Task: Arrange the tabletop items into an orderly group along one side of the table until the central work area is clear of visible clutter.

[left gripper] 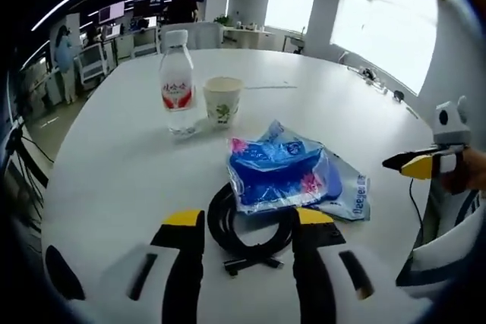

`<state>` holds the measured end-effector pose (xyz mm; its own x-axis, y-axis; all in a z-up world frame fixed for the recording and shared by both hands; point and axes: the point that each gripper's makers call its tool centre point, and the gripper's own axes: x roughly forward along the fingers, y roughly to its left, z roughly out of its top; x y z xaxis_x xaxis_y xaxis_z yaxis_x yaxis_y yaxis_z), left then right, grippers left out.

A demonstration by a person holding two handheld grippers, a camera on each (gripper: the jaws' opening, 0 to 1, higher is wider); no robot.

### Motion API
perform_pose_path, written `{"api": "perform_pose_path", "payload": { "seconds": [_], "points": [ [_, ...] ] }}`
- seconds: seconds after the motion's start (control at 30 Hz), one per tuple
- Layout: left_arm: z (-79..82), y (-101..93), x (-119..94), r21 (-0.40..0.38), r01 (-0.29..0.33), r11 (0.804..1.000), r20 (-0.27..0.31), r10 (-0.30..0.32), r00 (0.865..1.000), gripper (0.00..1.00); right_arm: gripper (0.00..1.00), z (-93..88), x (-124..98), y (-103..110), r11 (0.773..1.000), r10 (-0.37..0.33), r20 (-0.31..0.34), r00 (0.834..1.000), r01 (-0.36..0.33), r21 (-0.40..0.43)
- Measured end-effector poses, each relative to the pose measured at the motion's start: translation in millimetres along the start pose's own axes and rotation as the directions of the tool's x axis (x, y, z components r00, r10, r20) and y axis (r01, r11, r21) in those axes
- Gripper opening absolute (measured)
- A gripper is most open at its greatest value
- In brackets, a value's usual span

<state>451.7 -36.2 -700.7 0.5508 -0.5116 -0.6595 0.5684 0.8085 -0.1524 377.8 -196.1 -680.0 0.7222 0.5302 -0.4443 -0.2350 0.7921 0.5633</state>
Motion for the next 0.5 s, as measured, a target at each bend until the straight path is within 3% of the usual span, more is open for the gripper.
{"api": "perform_pose_path", "payload": {
  "seconds": [0.3, 0.5],
  "points": [
    [-1.4, 6.5, 19, -0.032, -0.002, 0.999, -0.021, 0.001, 1.000, 0.42, 0.32, 2.2, 37, -3, 1.000, 0.009, -0.041, 0.999, -0.008, 0.027],
    [-4.6, 6.0, 28, -0.054, 0.002, 0.999, -0.036, -0.004, 0.999, 0.34, 0.28, 3.1, 54, -8, 0.997, 0.002, -0.049, 0.999, 0.001, 0.075]
  ]
}}
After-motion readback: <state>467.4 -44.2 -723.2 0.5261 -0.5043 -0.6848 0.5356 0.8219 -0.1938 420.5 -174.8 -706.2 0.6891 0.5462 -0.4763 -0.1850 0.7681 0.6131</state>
